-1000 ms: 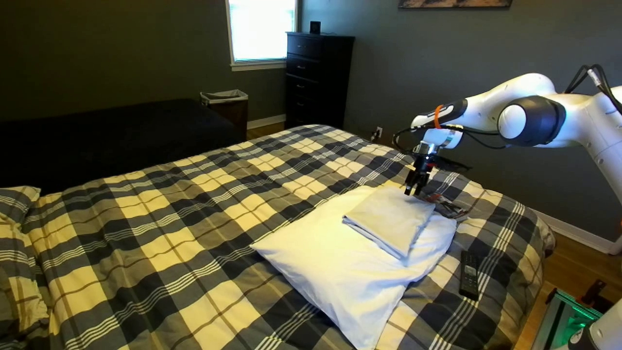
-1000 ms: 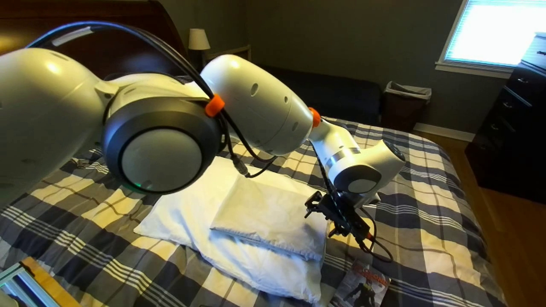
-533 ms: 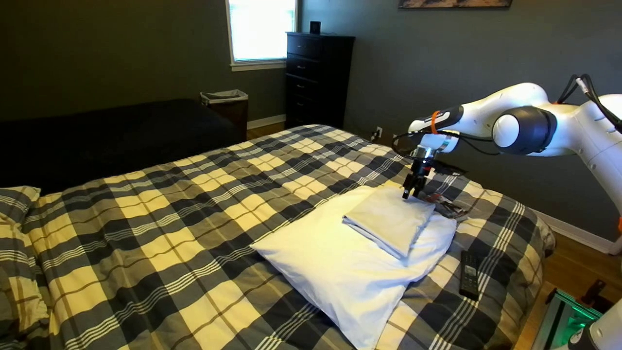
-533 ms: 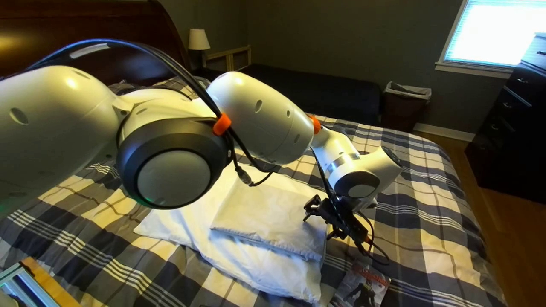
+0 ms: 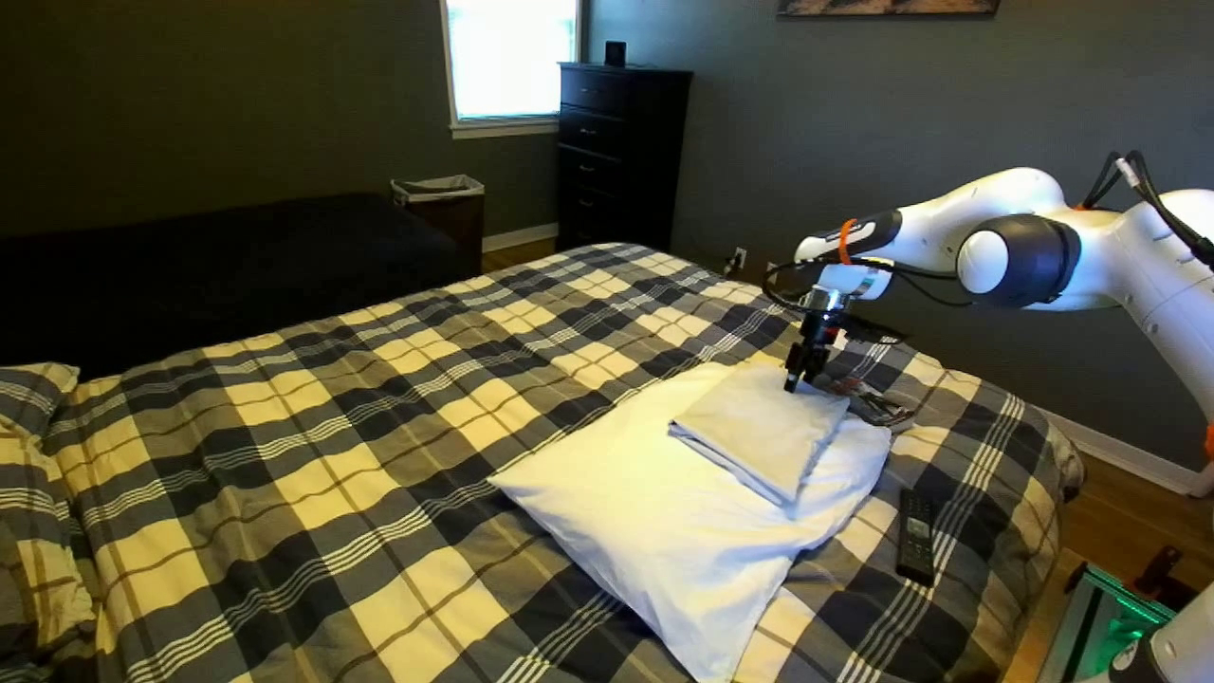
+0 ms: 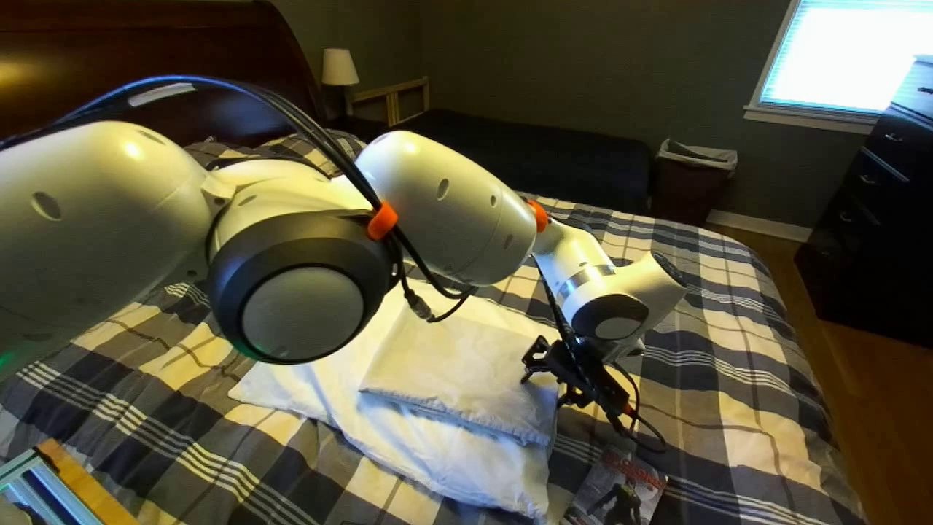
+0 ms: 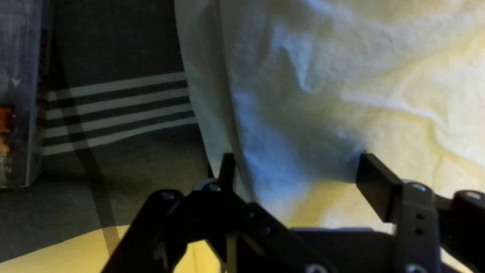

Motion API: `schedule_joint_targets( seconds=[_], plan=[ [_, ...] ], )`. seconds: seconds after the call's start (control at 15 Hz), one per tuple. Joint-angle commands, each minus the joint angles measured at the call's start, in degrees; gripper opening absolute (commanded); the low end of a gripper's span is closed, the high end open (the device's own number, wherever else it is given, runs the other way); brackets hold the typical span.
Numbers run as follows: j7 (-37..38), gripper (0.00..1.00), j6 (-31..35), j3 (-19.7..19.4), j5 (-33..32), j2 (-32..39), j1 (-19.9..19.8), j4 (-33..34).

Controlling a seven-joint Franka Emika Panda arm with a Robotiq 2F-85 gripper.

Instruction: Fold the pillowcase in half

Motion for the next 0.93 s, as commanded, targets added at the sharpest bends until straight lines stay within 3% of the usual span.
schedule_joint_targets(
  seconds=[0.0,0.4,0.53,0.87],
  plan=[
    [-1.0,0.50,-0.6,0.5,0.1,1.0,-0.3,1.8],
    [-0.5,0.04,-0.9,0.3,0.0,-1.7,0.3,-0.7],
    [0.1,0.00,-2.1,0.1,-0.3,-3.5,0.8,-2.4],
    [1.1,0.01,-2.2,-0.3,-0.8,-8.7,2.8,-7.9]
  ],
)
